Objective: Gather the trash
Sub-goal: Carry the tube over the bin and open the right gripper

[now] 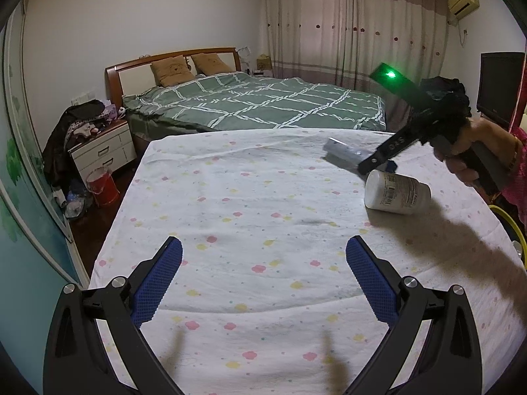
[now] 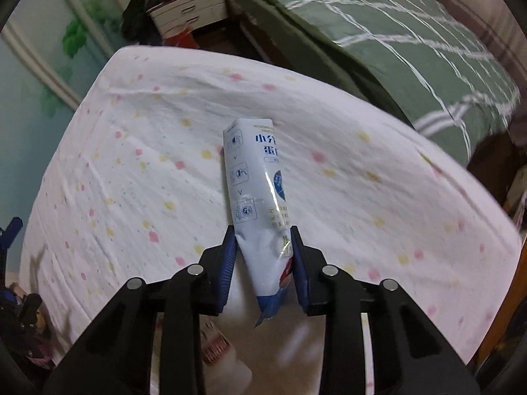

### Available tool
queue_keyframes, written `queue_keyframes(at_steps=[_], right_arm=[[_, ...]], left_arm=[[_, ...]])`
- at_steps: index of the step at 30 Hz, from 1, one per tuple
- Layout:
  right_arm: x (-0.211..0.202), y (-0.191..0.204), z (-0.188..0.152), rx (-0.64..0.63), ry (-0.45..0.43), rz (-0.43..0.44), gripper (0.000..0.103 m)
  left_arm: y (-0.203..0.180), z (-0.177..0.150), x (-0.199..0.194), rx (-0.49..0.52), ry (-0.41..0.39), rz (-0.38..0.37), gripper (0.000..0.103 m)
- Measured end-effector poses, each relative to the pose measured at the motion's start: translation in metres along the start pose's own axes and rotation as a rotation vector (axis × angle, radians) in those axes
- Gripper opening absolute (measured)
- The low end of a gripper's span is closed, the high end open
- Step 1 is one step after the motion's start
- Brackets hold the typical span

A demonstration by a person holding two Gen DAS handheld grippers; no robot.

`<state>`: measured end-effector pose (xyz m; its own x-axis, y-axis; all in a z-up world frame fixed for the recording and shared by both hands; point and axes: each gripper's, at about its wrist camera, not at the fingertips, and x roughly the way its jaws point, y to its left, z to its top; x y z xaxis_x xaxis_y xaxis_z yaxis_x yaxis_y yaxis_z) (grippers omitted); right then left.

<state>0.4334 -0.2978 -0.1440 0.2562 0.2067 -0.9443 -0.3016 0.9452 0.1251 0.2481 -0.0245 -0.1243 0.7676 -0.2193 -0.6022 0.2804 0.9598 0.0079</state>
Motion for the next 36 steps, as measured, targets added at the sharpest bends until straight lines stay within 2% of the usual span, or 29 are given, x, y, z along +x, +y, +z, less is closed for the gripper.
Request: queue_keyframes(at_steps=[9,15,21,24,27,33,36], right_arm=[[-0.058,-0.035,-0.058,0.193,-0.146,0.055,0.030],[-0.111,-0.058,-0.144,0.323,-0.256,0.049,0.031],[-0.148,-0.091,-0.245,0.479,-0.332,-0.079,0.031],[-0.166,-0.115,-0.310,0.620,-0.363,-0.203,0.031],[-0.171,-0.136,-0.360,0.740,-0.367,-0.291,0.031],[-0.156,-0.176,-0.422,0.916,-0.321,-0.337,0.031],[-0.147,-0.191,-0.433,0.958,-0.309,-0.337,0.032]], left_arm=[[-0.001,0.000,-0.001,0.009,-0.003,-0.003,0.098],[-0.004,0.000,-0.003,0.016,-0.010,-0.005,0.098],[-0.010,-0.001,-0.006,0.038,-0.016,-0.014,0.098],[-0.013,-0.001,-0.006,0.050,-0.015,-0.010,0.098],[-0.014,-0.001,-0.007,0.054,-0.017,-0.010,0.098],[-0.021,-0.001,-0.008,0.070,-0.013,-0.027,0.098],[-0.030,0.000,-0.010,0.089,-0.006,-0.052,0.098]])
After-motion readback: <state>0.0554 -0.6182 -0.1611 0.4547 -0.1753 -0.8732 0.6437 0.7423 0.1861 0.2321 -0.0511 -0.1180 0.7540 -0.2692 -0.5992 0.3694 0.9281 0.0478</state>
